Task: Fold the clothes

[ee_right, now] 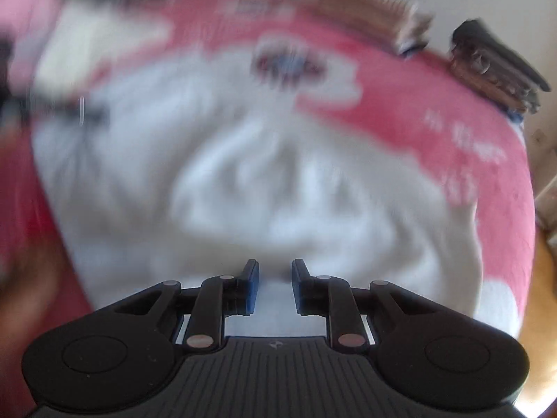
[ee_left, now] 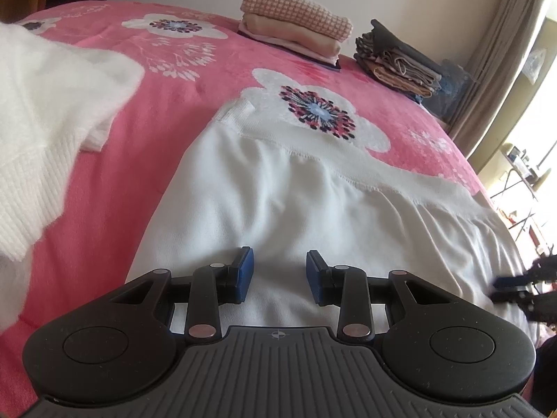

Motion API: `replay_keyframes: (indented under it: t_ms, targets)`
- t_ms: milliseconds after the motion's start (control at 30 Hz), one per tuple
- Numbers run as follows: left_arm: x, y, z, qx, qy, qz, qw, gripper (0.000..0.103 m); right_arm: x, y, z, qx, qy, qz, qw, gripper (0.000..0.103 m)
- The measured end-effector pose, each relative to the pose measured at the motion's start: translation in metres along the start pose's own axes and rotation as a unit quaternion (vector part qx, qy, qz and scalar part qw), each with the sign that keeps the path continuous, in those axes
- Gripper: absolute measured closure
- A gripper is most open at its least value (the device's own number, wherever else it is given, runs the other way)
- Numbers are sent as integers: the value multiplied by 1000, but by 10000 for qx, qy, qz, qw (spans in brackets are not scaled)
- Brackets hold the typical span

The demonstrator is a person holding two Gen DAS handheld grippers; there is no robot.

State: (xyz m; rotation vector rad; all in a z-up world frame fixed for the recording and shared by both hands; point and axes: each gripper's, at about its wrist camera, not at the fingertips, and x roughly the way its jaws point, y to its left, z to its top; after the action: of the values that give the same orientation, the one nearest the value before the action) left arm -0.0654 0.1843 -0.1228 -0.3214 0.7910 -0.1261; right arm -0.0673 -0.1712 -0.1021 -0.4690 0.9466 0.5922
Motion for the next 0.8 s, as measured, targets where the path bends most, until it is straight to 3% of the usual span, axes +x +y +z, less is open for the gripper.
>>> replay_keyframes:
  t_ms: [100,200,267,400,467,567,800]
  targets:
    - [1,0,0,15,-12,8,10000,70,-21,-25,-24,231,379,-55,9990,81]
    - [1,-2,-1,57,-19,31,10000,70,-35,-33,-33,-6,955,-507,9941,81]
    - [1,-3,-1,83,-16,53,10000,70,-45,-31,-26,-47,803,-618,9948,81]
    - [0,-4,0,57,-6,99,9999,70,-45,0,-2,-217,7,-75,9997,81]
    - [-1,-4,0,56,-14,124,9999,70,-27,24,2,-516,-13,180,9985,81]
    - [-1,-1,0,50,-27,108,9999,70,-14,39,-13,-838,312,132,9959,81]
    - [0,-2,-1,176,-32,103,9998,70,-51,27,-69,-600,1318,-581,9878,81]
